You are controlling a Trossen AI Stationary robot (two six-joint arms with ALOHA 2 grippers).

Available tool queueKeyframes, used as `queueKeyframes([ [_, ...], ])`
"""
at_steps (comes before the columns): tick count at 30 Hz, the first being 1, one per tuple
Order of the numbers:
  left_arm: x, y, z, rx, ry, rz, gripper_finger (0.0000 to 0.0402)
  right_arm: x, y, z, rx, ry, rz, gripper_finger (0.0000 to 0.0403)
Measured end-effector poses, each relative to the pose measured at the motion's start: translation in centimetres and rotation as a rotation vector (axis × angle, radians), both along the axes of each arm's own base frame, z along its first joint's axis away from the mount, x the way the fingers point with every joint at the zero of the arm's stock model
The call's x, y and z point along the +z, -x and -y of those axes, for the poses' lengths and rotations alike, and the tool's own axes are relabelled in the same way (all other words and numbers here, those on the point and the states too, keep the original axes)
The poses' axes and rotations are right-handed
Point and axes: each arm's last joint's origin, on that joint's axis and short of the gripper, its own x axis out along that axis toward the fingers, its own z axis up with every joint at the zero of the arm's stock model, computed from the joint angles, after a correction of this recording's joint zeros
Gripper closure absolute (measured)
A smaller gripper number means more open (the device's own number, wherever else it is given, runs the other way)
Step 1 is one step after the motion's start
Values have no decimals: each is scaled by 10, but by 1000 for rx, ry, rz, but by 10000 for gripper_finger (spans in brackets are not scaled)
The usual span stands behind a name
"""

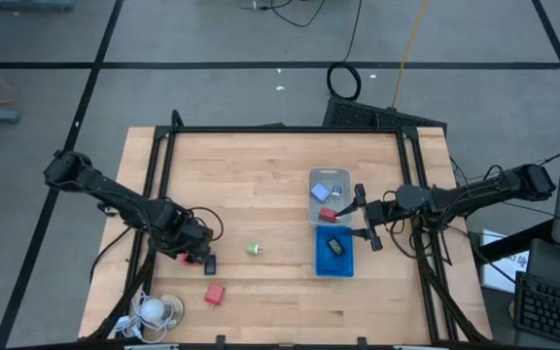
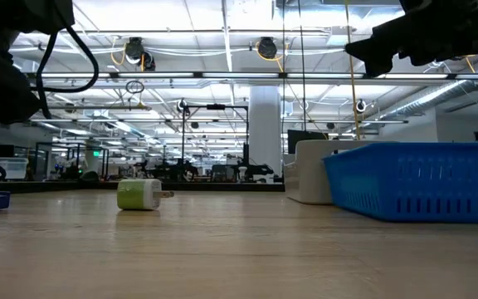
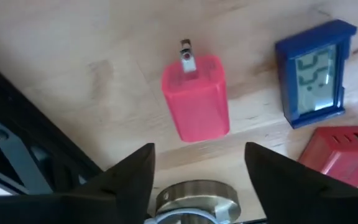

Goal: Pick & Place Office items
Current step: Put the pink charger adapter into the gray bin

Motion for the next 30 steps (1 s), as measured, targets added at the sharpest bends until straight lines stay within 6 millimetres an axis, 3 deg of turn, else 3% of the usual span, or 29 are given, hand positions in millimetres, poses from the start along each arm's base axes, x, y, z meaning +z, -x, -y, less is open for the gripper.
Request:
queueKeyframes([
  [7,-6,-3,-1,58,-135,4,93,0,0,0,1,-1,0,181],
  [12,-11,-7,6,81,-92,-30,77,0,0,0,1,-1,0,181],
  [17,-18,0,8,114,-186,-143,82,0,0,0,1,-1,0,181],
  [30,-33,-10,22,49,-209,-80,113,0,0,0,1,-1,-1,181],
])
